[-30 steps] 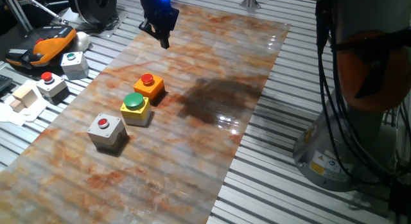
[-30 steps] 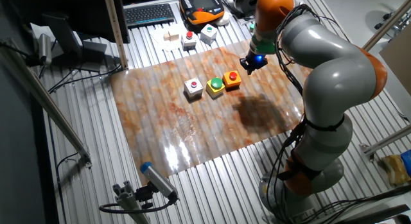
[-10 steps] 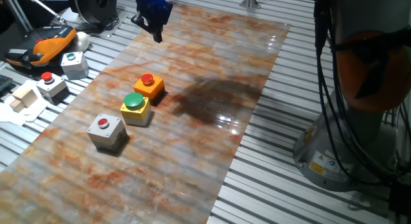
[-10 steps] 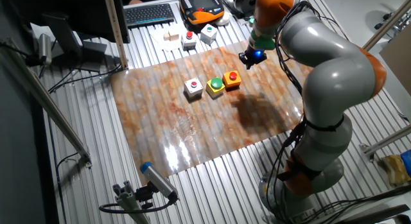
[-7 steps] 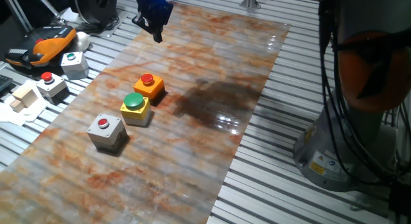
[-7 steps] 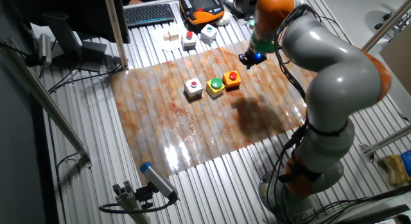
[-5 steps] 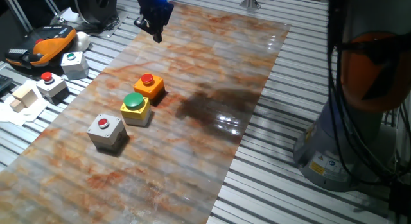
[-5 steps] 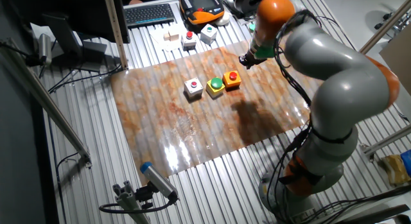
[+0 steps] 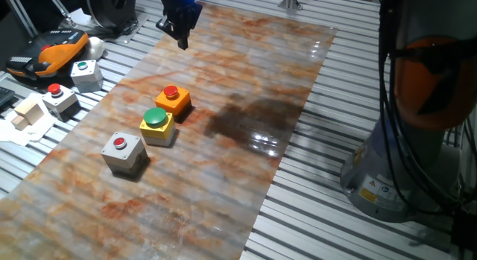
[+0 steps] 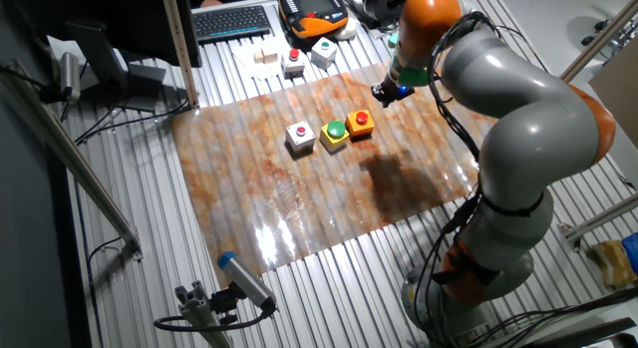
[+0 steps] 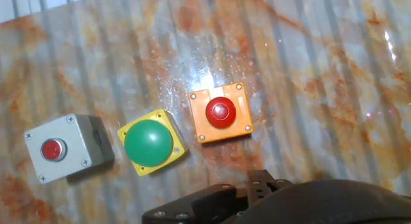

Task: Press three buttons from left to right in sequence

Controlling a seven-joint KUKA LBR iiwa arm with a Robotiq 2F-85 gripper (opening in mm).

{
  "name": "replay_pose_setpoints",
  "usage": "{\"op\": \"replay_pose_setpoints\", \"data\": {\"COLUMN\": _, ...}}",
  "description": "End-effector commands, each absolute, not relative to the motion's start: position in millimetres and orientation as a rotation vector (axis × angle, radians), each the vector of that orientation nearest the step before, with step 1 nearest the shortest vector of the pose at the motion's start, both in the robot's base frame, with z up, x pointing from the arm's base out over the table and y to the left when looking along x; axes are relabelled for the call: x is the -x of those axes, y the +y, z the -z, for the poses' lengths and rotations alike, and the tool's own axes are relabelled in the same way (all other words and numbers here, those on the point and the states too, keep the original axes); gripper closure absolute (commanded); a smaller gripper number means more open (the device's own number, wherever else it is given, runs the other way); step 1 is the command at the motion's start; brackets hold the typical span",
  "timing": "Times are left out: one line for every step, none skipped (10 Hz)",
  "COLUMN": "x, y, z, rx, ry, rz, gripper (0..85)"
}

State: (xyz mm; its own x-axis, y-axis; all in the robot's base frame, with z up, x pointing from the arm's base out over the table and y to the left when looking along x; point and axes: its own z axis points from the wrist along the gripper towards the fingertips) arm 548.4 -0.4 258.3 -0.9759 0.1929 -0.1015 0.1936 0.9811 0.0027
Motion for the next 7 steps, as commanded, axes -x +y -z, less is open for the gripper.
{"op": "replay_pose_setpoints", "data": {"x": -558, "y": -1, "z": -250, "rx": -0.306, "ry": 3.024, "rz": 0.013, "gripper": 85.0}}
{"op": "replay_pose_setpoints", "data": {"x": -570, "y": -2, "z": -240, "rx": -0.305, "ry": 3.033, "rz": 0.016, "gripper": 85.0}}
{"op": "replay_pose_setpoints", "data": {"x": -580, "y": -3, "z": -229, "rx": -0.313, "ry": 3.040, "rz": 0.013, "gripper": 85.0}}
{"op": "replay_pose_setpoints", "data": {"x": -590, "y": -3, "z": -216, "rx": -0.320, "ry": 3.046, "rz": 0.000, "gripper": 85.0}}
{"op": "replay_pose_setpoints", "data": {"x": -596, "y": -2, "z": -204, "rx": -0.309, "ry": 3.055, "rz": 0.008, "gripper": 85.0}}
{"op": "replay_pose_setpoints", "data": {"x": -601, "y": 0, "z": -193, "rx": -0.306, "ry": 3.063, "rz": 0.014, "gripper": 85.0}}
{"op": "replay_pose_setpoints", "data": {"x": -603, "y": 3, "z": -182, "rx": -0.327, "ry": 3.064, "rz": -0.003, "gripper": 85.0}}
